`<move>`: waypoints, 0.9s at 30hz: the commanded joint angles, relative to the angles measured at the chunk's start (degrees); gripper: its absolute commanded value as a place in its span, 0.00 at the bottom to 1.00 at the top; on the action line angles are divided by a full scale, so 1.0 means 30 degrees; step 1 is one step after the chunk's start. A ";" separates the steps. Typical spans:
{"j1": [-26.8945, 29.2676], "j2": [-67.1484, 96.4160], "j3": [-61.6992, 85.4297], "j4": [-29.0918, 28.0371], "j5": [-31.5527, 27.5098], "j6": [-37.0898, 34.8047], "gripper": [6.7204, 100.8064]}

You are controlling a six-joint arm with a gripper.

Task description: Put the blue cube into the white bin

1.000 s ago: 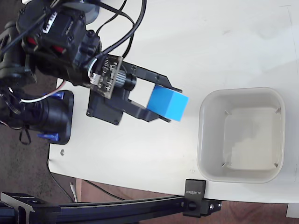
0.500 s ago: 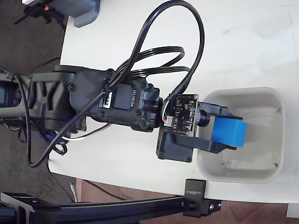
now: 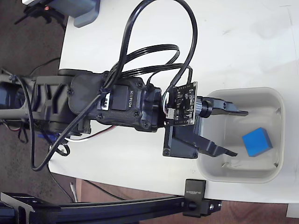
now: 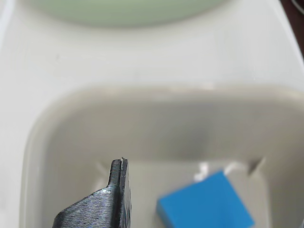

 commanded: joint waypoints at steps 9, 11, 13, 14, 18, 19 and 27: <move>-0.0498 1.8340 1.8311 0.1406 0.0293 -0.2725 0.99; -0.0439 2.1416 2.2383 0.0469 -0.0059 -0.2109 0.99; -0.0527 2.4375 2.5693 0.0029 -0.0381 -0.1377 0.99; -0.0879 2.5635 2.6807 0.0117 -0.0322 -0.0908 0.99; -0.3369 2.9619 2.9385 0.1230 0.1758 0.0674 0.99; -0.3545 3.0615 3.0117 0.1406 0.1904 0.0645 0.99; -0.5068 3.7441 3.4219 0.3047 0.3135 0.0967 0.99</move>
